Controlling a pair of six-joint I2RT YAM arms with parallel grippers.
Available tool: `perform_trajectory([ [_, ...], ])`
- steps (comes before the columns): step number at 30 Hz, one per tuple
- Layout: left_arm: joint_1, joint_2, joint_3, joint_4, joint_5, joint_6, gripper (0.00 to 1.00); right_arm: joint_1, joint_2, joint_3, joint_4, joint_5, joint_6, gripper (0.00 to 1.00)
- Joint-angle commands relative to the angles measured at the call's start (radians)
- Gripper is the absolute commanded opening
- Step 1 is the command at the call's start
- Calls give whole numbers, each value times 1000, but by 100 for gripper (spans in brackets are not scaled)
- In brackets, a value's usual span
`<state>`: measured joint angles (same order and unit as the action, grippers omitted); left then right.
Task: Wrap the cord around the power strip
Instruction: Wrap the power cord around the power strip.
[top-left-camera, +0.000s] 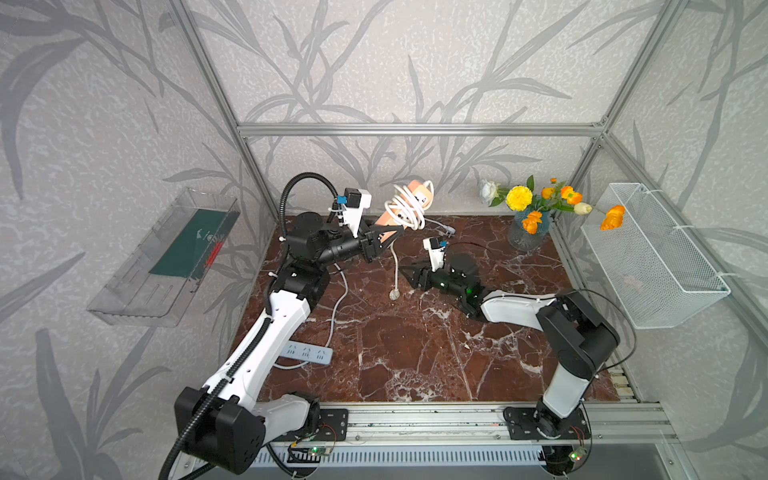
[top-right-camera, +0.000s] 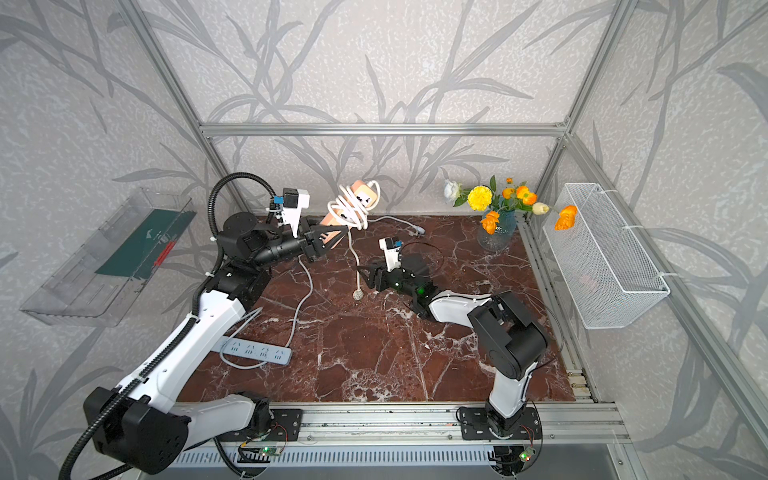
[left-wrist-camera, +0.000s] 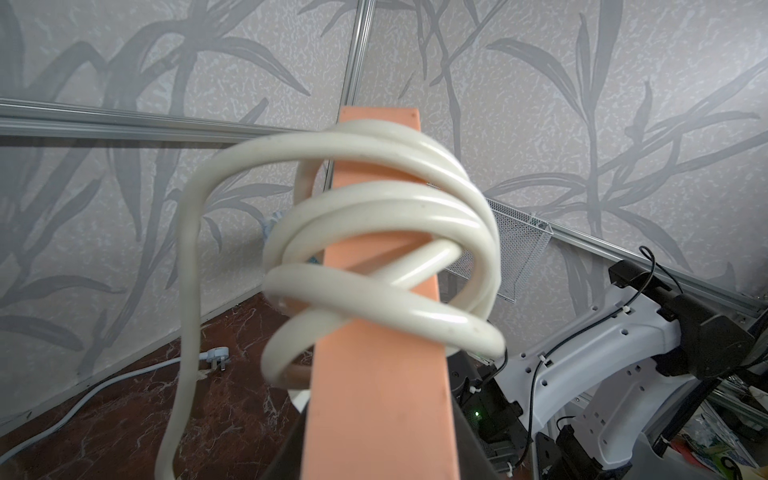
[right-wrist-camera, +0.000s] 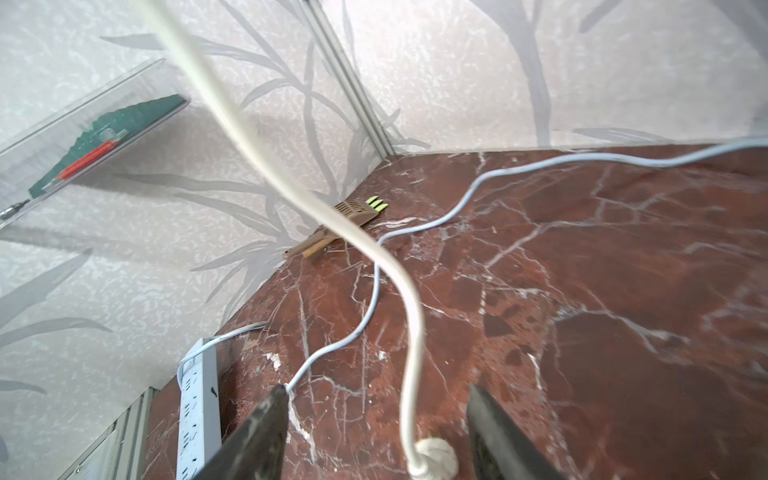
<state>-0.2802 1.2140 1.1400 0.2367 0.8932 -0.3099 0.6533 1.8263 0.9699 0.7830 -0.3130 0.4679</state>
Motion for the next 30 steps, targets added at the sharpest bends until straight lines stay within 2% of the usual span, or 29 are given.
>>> perform_trajectory([
  [1,0,-16,50,58,-14,12,0,-6,101,108,42,45,-3,67],
  [4,0,-15,52,53,-15,10,0,-4,186,232,-2,55,-9,67],
  [8,0,-10,56,51,-19,12,0,-5,246,327,-113,186,-57,66],
  [13,0,-3,56,58,-17,11,0,-5,322,434,-157,157,-100,62],
  [16,2,8,61,59,-31,3,0,-3,373,483,-154,140,-93,41],
  [17,6,14,69,49,-44,4,0,0,372,482,-154,137,-92,30],
  [20,36,40,87,17,-118,-7,0,32,323,418,-182,143,-151,9],
  [22,73,70,95,18,-173,-30,0,64,264,348,-217,155,-205,2],
  [27,164,135,142,-149,-319,110,0,128,38,105,-298,203,-352,0],
  [30,230,183,168,-206,-407,129,0,172,-99,16,-433,219,-495,0],
])
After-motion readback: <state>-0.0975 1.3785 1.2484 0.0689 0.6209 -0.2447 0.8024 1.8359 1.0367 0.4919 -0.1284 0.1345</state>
